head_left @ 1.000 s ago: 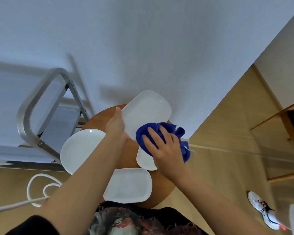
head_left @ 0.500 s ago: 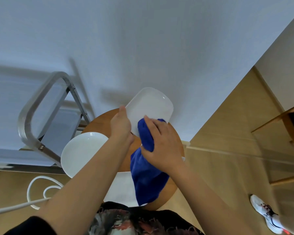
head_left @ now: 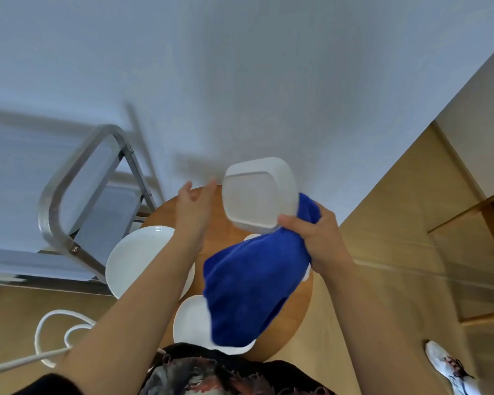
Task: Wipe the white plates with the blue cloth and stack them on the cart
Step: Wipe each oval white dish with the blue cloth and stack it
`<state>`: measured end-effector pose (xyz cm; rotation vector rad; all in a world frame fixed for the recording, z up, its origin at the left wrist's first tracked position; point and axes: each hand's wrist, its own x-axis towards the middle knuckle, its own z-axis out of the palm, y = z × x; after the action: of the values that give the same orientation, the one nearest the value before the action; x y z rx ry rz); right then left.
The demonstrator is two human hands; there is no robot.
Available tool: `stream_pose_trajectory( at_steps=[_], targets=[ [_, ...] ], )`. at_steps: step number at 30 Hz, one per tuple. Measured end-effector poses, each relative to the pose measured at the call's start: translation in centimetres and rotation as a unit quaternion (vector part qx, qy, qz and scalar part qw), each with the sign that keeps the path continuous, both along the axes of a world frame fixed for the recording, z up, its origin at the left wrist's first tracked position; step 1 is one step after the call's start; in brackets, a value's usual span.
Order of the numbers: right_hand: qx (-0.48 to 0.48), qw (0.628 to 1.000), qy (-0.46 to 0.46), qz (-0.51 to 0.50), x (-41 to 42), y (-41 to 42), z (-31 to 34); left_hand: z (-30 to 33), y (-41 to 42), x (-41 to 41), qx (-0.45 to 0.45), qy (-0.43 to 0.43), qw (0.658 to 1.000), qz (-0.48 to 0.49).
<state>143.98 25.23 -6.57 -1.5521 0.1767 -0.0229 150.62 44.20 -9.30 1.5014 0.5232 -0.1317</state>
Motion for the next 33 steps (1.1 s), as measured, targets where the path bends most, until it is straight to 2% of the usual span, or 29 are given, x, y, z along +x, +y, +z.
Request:
stream_pose_trajectory(
  at_steps=[1,3,5,7,9,11,14,16,17,20,22,24,26,29,31,33],
  targets=[
    [0.055,0.998,-0.002,0.006,0.0,-0.4,0.1,-0.6,0.7,-0.1,-0.015,0.020,1.000,-0.006],
    [0.147,0.989,0.008,0.025,0.0,-1.2,0.0,-1.7,1.8,-0.3,-0.149,0.044,0.986,-0.058],
    [0.199,0.978,0.028,0.051,-0.1,-1.6,-0.4,-2.0,2.6,-0.4,-0.282,0.040,0.952,-0.109],
    [0.197,0.976,0.044,0.082,-0.1,-1.8,-0.8,-1.9,3.1,-0.3,-0.359,0.014,0.923,-0.140],
    [0.173,0.978,0.070,0.093,-0.1,-2.2,-1.3,-1.8,3.6,0.0,-0.374,-0.009,0.914,-0.157],
    [0.125,0.983,0.118,0.060,0.0,-2.6,-1.9,-1.6,4.1,0.2,-0.373,-0.020,0.915,-0.153],
    [0.013,0.986,0.153,-0.072,0.0,-2.7,-2.3,-1.0,4.5,0.2,-0.329,-0.036,0.933,-0.142],
    [-0.048,0.980,0.113,-0.157,0.0,-2.4,-1.8,-0.5,4.4,0.1,-0.269,-0.040,0.950,-0.151],
    [-0.077,0.980,0.073,-0.166,0.2,-2.2,-1.3,-0.2,4.1,0.0,-0.232,-0.041,0.959,-0.160],
    [-0.188,0.977,-0.070,-0.077,0.9,0.3,1.3,0.7,2.9,-0.4,-0.121,-0.046,0.971,-0.199],
    [-0.298,0.944,-0.138,0.020,1.5,2.2,2.3,1.5,2.0,-0.6,-0.069,-0.059,0.968,-0.232],
    [-0.399,0.898,-0.146,0.112,2.0,3.5,2.5,2.4,1.5,-0.7,-0.038,-0.072,0.959,-0.273],
    [-0.415,0.887,-0.132,0.155,2.0,4.1,2.2,3.1,1.3,-0.7,0.013,-0.074,0.947,-0.312],
    [-0.384,0.897,-0.168,0.138,1.4,5.2,2.3,3.6,1.1,-0.9,0.118,-0.083,0.912,-0.385],
    [-0.380,0.893,-0.186,0.154,1.2,6.0,2.1,3.5,1.1,-1.3,0.126,-0.089,0.901,-0.404],
    [-0.345,0.908,-0.178,0.160,1.3,6.1,1.8,3.4,1.4,-1.8,0.107,-0.092,0.904,-0.403]
  ],
)
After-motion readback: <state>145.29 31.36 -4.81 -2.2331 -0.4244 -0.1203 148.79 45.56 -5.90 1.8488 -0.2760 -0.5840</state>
